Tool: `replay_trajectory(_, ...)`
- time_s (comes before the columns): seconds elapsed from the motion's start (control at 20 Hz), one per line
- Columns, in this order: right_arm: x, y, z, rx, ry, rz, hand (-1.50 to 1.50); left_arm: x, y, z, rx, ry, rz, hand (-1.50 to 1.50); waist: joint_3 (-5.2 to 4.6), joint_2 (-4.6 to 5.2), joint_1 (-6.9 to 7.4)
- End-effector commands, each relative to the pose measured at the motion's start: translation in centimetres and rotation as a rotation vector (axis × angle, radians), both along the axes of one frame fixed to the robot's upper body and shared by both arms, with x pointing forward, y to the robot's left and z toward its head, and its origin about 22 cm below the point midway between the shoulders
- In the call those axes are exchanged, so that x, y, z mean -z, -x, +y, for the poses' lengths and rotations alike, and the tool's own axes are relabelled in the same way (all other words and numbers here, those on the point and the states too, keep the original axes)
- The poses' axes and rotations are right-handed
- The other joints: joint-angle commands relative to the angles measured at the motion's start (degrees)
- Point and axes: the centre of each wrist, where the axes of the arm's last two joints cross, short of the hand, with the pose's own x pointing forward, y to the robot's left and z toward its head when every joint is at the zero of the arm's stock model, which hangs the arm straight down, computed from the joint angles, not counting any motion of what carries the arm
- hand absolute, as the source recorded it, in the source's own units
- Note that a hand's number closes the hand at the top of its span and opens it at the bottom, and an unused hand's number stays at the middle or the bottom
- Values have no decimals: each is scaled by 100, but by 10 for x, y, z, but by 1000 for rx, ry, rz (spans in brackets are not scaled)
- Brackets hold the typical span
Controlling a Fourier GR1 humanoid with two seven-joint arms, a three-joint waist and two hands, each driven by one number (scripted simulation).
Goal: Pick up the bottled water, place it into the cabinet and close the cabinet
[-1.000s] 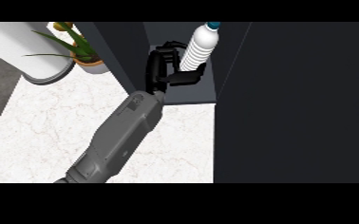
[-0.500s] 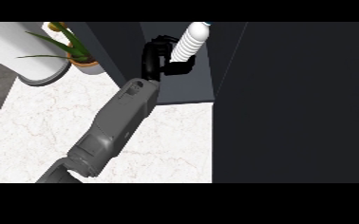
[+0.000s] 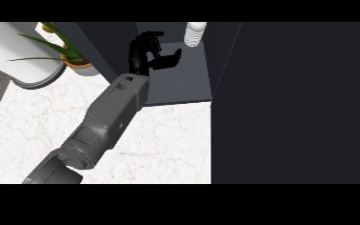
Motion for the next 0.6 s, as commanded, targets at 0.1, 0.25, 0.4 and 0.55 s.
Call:
replay_trajectory(0.1, -2, -1, -3, -43, -51, -20, -150, -7, -6, 1, -47, -134, -67, -150, 2, 40, -79)
replay_trajectory(0.25, -11, -2, -5, -32, -34, -33, -150, -21, -15, 13, -61, -194, -87, -150, 0, 65, -83)
replay_trajectory(0.4, -5, 0, -5, -54, -52, -27, -150, -17, -13, 7, -76, -187, -78, -150, 2, 51, -152)
replay_trajectory(0.55, -6, -3, -5, -74, -53, -29, -150, -28, -17, 2, -38, -114, -89, -150, -4, 80, -108)
